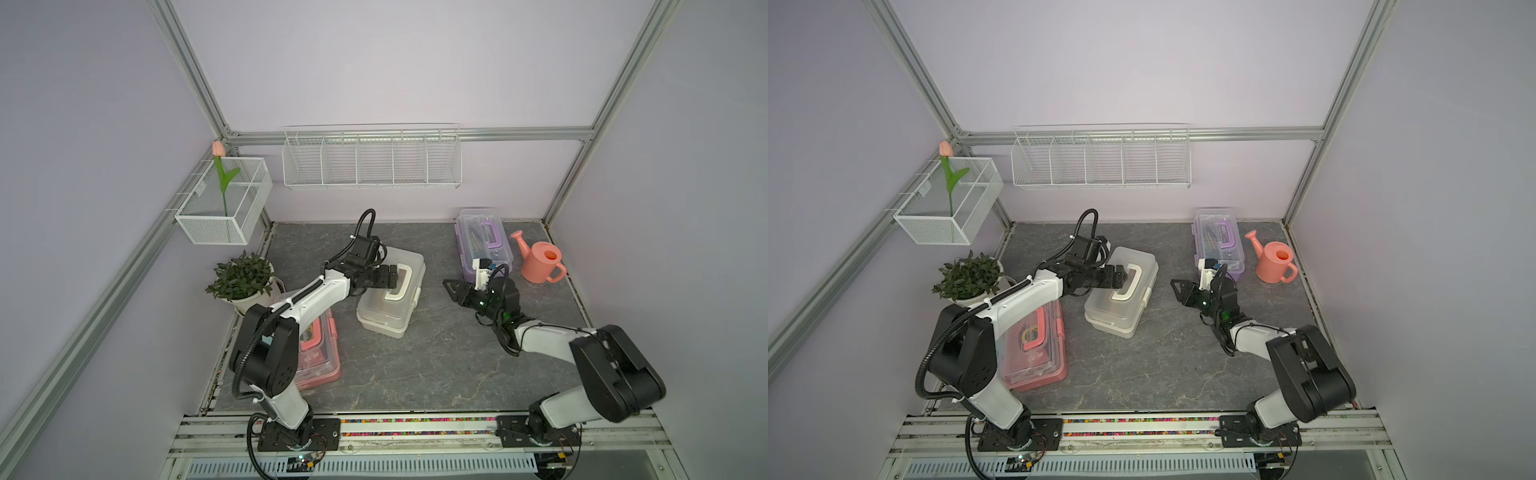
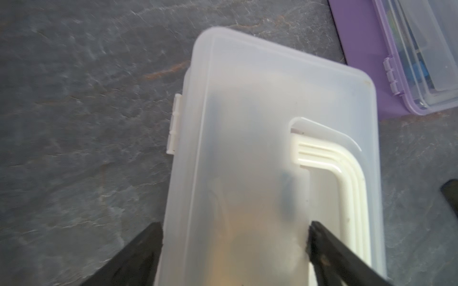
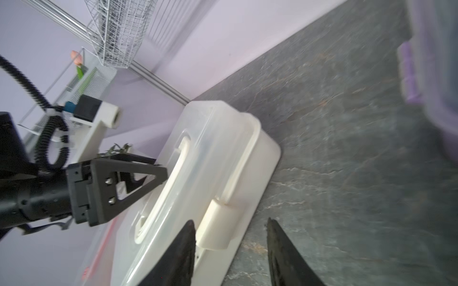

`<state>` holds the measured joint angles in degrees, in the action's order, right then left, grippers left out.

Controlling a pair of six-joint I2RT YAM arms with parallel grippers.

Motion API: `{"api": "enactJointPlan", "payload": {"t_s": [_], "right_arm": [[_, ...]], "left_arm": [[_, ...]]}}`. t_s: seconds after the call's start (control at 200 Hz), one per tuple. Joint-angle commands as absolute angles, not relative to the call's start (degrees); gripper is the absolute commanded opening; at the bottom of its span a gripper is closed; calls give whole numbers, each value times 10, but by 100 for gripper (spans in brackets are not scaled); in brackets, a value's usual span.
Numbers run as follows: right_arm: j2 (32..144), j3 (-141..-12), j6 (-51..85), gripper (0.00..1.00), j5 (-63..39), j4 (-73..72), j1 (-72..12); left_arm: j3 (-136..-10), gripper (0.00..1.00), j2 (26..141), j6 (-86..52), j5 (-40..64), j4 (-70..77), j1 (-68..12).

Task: Close toolboxes
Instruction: Fasten the toolbox latch on the toolbox, then reset both arms

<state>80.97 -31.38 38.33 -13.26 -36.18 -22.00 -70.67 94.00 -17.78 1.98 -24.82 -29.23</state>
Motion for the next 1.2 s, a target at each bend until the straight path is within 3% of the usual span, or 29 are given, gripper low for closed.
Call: {"api": "enactJointPlan", "payload": {"t_s": [0.0, 0.21, 0.47, 0.7, 1.05, 1.195], "right_arm": [[726, -340, 211, 53, 17, -127, -211], [651, -336, 82, 62, 164, -69, -166], [675, -283, -9, 68, 238, -184, -99], [749, -212, -19, 68, 210, -412, -56], [911, -135, -41, 71, 179, -716, -48], [898, -161, -36, 73, 173, -645, -45]], "left_arm": [[-683, 100, 843, -190, -97, -232, -267], [-564, 100, 717, -202, -206, -172, -204], [-425, 100, 613, -173, -329, -70, -146], [-356, 100, 610, -150, -337, 26, -75], [-282, 100, 672, -72, -257, 185, -69], [-262, 100, 702, -44, -234, 249, -69]]}}
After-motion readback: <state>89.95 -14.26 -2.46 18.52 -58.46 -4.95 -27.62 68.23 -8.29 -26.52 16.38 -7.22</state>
